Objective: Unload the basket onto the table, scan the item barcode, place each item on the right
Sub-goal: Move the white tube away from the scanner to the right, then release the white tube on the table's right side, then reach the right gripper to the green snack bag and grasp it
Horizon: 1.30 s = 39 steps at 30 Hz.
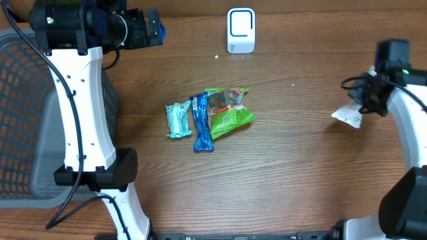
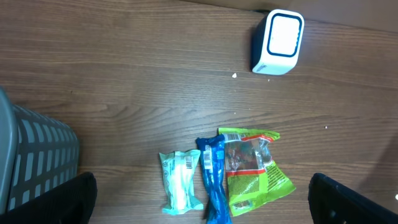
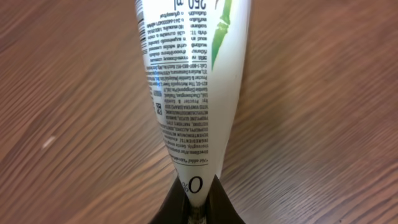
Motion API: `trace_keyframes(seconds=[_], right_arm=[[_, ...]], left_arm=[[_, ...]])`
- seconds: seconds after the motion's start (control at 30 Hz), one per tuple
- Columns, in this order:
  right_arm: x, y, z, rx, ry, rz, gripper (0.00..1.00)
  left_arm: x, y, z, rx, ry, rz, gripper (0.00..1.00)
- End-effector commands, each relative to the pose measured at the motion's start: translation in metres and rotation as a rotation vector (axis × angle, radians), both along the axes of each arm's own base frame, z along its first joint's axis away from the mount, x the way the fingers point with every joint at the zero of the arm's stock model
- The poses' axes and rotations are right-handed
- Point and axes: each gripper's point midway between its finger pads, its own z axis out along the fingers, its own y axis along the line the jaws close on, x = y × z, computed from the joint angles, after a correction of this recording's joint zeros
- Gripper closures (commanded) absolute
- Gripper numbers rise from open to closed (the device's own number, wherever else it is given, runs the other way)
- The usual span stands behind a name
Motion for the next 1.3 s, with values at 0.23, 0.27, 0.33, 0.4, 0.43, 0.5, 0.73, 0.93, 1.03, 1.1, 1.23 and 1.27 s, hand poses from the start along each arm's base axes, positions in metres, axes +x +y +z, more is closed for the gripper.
trace_keyframes(seconds=[0.23,0.27,0.33,0.4,0.43,0.5,0.73,0.93,1.03,1.1,1.23,1.27], right_arm=[[-0.022,-0.042,-0.058,0.058,-0.089,-0.335,0.96],[-0.024,-0.044,-0.06,0.062,-0.091,-0.356,0.91],[-0.026,-0.047,-0.062,0.062,-0.089,-0.366,0.61],[-0.026,-0.047,-0.061,0.053,-0.084,-0.335,0.23],[-0.025,-0.046,-0.06,0.049,-0.078,-0.3,0.16],[-0.023,-0.043,-0.046,0.047,-0.061,-0.232,0.13],[0.02,0.045,0.035,0.344,-0.251,0.27,0.14],[0.045,0.132,0.053,0.439,-0.349,0.541,0.14],[0.057,0.181,0.044,0.427,-0.362,0.665,0.14],[0.061,0.22,0.03,0.436,-0.349,0.749,0.14],[0.051,0.28,-0.019,0.51,-0.225,0.784,0.14],[0.047,0.285,-0.027,0.522,-0.2,0.778,0.14]], left_arm=[[-0.005,-0.004,0.008,-0.001,-0.021,-0.021,0.0],[-0.005,-0.004,0.008,-0.001,-0.021,-0.021,0.0],[-0.005,-0.004,0.008,-0.001,-0.021,-0.021,0.0],[-0.005,-0.004,0.008,-0.001,-0.021,-0.021,0.0],[-0.005,-0.004,0.008,-0.001,-0.021,-0.021,0.0],[-0.005,-0.004,0.008,-0.001,-0.021,-0.021,0.0],[-0.005,-0.004,0.008,-0.001,-0.021,-0.021,0.0],[-0.005,-0.004,0.008,-0.001,-0.021,-0.021,0.0],[-0.005,-0.004,0.008,-0.001,-0.021,-0.021,0.0],[-0.005,-0.004,0.008,-0.001,-0.021,-0.021,0.0],[-0.005,-0.004,0.008,-0.001,-0.021,-0.021,0.0],[-0.005,-0.004,0.008,-0.001,-0.021,-0.021,0.0]])
